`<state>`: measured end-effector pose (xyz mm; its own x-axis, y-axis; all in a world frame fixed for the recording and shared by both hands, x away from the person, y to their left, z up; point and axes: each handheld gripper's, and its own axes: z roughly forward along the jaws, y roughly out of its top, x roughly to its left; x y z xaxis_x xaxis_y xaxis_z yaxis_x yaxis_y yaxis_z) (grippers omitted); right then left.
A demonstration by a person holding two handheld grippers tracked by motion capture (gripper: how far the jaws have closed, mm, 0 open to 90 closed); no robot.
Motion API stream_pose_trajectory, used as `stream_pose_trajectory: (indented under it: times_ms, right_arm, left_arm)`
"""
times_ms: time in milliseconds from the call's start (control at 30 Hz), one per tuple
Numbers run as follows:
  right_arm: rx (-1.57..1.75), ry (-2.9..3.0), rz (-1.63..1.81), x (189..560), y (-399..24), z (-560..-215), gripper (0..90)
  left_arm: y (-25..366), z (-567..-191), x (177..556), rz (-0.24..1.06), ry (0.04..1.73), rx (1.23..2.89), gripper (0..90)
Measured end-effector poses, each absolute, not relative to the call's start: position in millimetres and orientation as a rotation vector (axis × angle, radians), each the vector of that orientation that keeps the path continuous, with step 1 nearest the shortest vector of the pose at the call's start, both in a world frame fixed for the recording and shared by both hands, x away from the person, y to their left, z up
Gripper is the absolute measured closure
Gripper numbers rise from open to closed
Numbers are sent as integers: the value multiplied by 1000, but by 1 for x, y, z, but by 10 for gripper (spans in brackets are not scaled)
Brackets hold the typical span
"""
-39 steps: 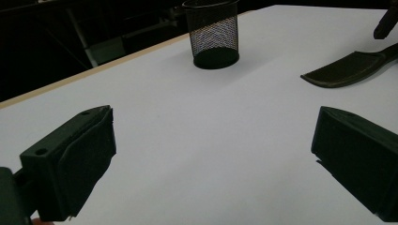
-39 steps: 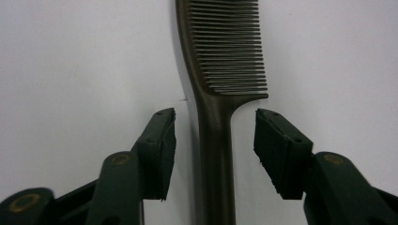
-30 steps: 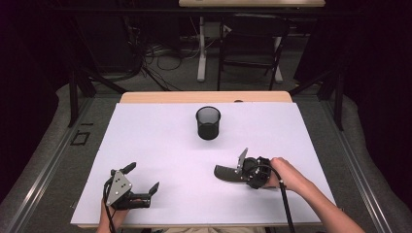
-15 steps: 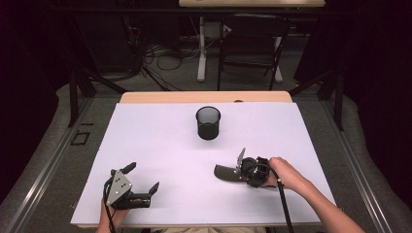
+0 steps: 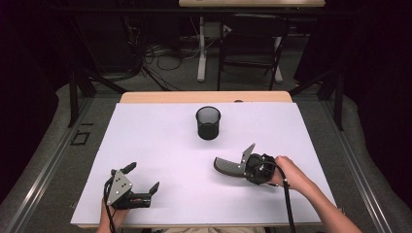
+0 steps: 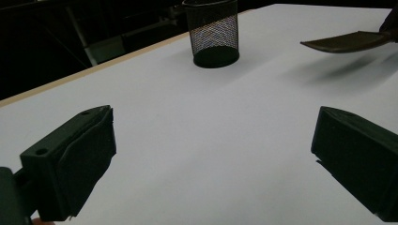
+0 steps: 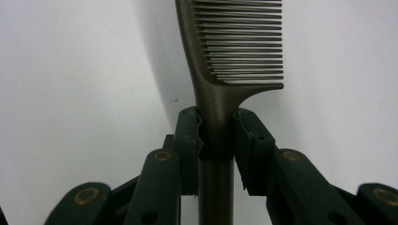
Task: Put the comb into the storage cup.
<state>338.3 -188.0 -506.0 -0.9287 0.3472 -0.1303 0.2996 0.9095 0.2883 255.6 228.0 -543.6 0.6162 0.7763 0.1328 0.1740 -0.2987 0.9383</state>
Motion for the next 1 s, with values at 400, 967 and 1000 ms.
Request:
stream_pose_trajectory:
  times_ms: [400, 967, 1000]
  right_arm:
    - [593, 2825, 587, 337, -201, -496, 724]
    - [685, 2713, 814, 333, -218, -487, 724]
    - [694, 2703, 829, 333, -219, -487, 724]
  left_arm:
    - [228, -543, 255, 731, 767, 1809, 2]
    - [229, -543, 255, 734, 766, 1806, 2]
    - [229, -543, 255, 734, 766, 1806, 2]
